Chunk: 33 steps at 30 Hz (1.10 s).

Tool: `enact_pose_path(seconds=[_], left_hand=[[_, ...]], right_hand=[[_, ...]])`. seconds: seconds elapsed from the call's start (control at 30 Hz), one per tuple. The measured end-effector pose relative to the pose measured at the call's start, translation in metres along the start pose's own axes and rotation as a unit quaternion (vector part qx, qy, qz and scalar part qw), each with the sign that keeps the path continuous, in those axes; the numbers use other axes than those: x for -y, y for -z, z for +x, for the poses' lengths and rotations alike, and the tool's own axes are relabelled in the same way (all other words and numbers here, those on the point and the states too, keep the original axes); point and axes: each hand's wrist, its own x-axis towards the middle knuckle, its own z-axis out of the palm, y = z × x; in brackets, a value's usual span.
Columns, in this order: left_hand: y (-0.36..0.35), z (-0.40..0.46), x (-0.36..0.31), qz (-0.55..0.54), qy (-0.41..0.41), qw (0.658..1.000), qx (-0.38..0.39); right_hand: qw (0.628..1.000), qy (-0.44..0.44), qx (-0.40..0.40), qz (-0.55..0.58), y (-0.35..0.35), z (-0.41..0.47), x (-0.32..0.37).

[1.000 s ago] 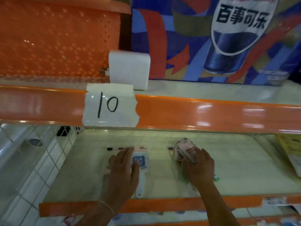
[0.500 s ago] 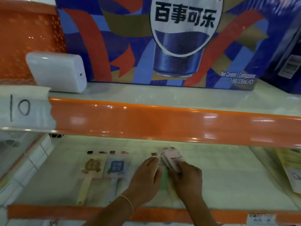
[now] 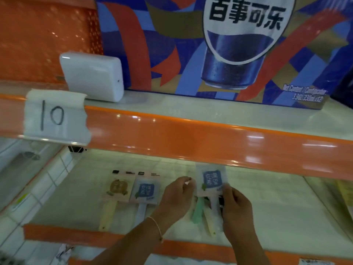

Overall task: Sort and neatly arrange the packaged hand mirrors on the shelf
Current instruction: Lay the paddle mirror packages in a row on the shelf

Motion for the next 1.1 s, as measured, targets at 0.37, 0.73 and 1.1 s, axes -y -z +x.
enact_pose_path(seconds=[0.37, 0.73, 1.1], left_hand=[[0.097, 0.0, 0.045, 0.098, 0.034, 0.994, -0.024], [0.195, 0.0, 0.158, 0.22, -0.014, 0.958, -0.181], [0.189, -0.005, 0.192, 0.252, -0.053, 0.95, -0.179]], right_hand=[[0.993, -0.074, 0.096, 0.008, -0.101, -0.025, -0.02], [0.962, 0.056, 0.041, -0.265, -0.149, -0.031, -0.048], [0.898, 0.161, 0.007, -0.41, -0.157, -0.038, -0.074]])
